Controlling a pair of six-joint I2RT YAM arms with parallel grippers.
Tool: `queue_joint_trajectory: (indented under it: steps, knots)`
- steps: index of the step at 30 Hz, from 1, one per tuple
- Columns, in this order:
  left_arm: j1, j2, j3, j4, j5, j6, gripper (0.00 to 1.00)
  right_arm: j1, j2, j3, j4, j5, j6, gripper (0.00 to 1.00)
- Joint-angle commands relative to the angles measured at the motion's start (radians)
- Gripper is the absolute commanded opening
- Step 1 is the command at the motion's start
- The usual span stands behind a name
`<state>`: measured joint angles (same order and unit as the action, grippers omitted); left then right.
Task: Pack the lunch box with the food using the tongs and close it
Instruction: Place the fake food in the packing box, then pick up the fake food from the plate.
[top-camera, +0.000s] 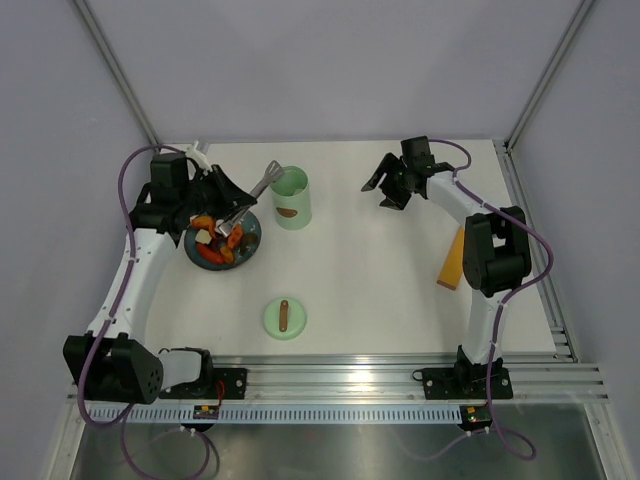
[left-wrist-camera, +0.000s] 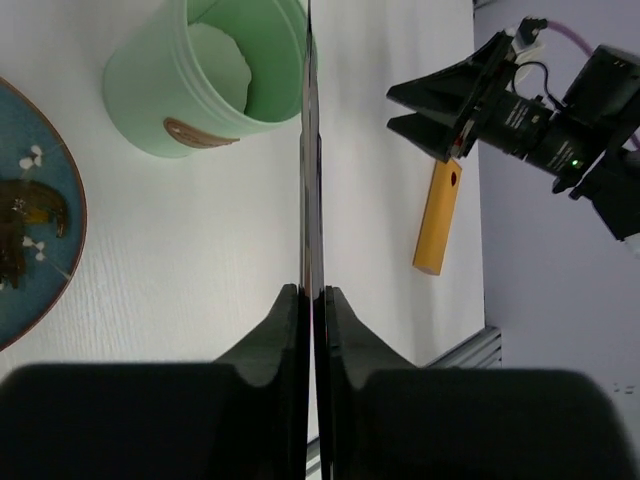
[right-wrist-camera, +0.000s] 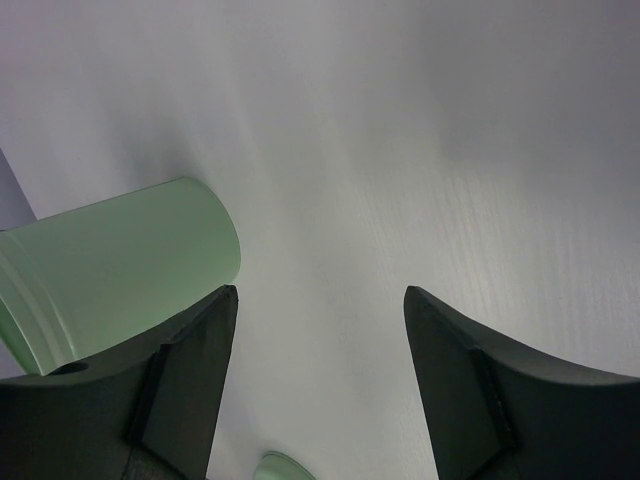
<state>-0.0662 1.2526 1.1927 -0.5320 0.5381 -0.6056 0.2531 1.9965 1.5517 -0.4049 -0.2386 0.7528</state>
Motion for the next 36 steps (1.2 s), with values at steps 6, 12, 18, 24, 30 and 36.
queue_joint_trajectory:
  steps: [6, 12, 18, 24, 30, 36]
  knots:
    - [0.008, -0.159, 0.122, -0.167, -0.274, 0.139, 0.0, 0.028, -0.103, -0.007, 0.003, -0.004, -0.049, 0.75]
    - [0.101, -0.174, 0.048, -0.266, -0.403, 0.152, 0.07, 0.061, -0.18, -0.05, -0.029, 0.044, -0.108, 0.76]
    - [0.233, -0.156, -0.056, -0.275, -0.392, 0.153, 0.2, 0.061, -0.284, -0.137, -0.029, 0.055, -0.141, 0.79]
    - [0.252, -0.111, -0.071, -0.276, -0.398, 0.185, 0.21, 0.061, -0.298, -0.159, -0.028, 0.01, -0.136, 0.8]
    - [0.252, -0.101, -0.09, -0.283, -0.42, 0.213, 0.27, 0.061, -0.291, -0.179, 0.005, -0.019, -0.118, 0.81]
    - [0.241, -0.042, -0.073, -0.281, -0.392, 0.234, 0.33, 0.061, -0.275, -0.17, 0.0, -0.013, -0.112, 0.81]
